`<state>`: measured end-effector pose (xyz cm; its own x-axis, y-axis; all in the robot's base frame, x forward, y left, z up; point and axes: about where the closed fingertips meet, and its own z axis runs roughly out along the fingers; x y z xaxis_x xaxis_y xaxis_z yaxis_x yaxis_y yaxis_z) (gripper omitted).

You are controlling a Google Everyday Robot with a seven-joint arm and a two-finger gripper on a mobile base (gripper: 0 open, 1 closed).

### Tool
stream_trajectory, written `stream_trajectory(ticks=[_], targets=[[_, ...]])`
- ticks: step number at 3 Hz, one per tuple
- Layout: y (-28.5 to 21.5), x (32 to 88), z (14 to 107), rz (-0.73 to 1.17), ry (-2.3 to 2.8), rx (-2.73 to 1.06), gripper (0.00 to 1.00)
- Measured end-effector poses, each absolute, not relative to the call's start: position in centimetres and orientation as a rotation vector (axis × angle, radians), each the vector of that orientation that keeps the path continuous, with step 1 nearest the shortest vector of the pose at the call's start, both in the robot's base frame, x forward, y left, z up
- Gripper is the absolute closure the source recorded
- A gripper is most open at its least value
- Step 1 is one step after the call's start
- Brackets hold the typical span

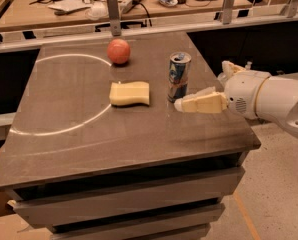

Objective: Knock redbull can over

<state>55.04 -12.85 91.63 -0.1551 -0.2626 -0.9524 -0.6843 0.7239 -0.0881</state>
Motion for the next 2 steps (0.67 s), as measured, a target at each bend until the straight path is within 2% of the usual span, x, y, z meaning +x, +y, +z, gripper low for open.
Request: stream_trajectory(ticks=[2], targets=[[-11.2, 57.5, 90.8, 0.454, 1.712, -0.757, 0.0]])
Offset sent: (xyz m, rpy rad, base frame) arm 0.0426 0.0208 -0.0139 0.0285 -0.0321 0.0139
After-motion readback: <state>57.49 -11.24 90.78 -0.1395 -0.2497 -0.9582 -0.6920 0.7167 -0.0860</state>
